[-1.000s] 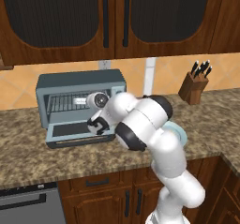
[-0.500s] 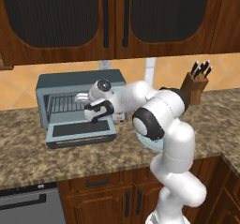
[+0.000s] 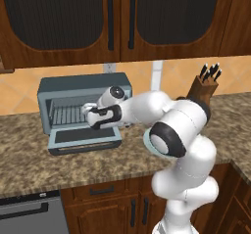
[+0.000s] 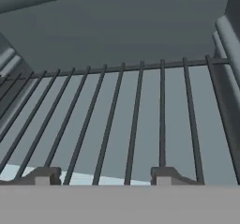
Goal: Pick up the kebab skewer and baguette bread, and place them inside the toaster oven. Close the toaster oven door and start by setting the timer.
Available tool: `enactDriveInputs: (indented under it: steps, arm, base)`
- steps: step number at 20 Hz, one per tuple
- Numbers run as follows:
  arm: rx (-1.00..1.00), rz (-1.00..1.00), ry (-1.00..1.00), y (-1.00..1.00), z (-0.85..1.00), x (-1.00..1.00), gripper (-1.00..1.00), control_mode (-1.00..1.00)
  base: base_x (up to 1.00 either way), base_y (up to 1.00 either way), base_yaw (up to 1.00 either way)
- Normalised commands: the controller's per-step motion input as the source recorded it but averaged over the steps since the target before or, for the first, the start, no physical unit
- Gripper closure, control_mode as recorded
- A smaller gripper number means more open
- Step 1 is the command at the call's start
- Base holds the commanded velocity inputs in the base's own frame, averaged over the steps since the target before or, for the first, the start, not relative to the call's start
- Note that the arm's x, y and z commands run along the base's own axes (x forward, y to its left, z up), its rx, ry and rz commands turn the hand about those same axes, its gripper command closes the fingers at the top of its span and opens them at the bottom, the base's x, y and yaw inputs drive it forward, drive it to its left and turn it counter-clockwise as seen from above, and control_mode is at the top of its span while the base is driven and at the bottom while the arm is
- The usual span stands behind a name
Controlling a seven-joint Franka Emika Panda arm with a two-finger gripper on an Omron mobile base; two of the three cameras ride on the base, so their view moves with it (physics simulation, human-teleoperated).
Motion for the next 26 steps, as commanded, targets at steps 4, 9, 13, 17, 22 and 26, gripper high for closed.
enactDriveInputs:
  steps: [4, 9, 13, 17, 22, 26]
  arm:
    - [-0.11, -0.07, 0.13, 0.46, -1.0, -0.98, -1.0, -1.0]
    - [-0.17, -0.07, 0.1, 0.55, -1.0, -0.76, -1.0, -1.0]
    - [-0.07, -0.13, 0.29, 0.23, -0.89, -0.65, -1.0, -1.0]
    - [-0.04, -0.21, 0.42, 0.16, -0.64, -0.66, -1.0, -1.0]
    - [-0.02, -0.25, 0.59, 0.08, -0.33, -0.74, -1.0, -1.0]
    - [-0.06, -0.26, 0.73, 0.07, -0.49, -0.77, -1.0, -1.0]
  base:
    - [0.0, 0.0, 0.0]
    - [0.0, 0.0, 0.0]
    - [0.0, 0.0, 0.0]
    - [0.0, 0.0, 0.0]
    - [0.0, 0.0, 0.0]
    - [0.0, 0.0, 0.0]
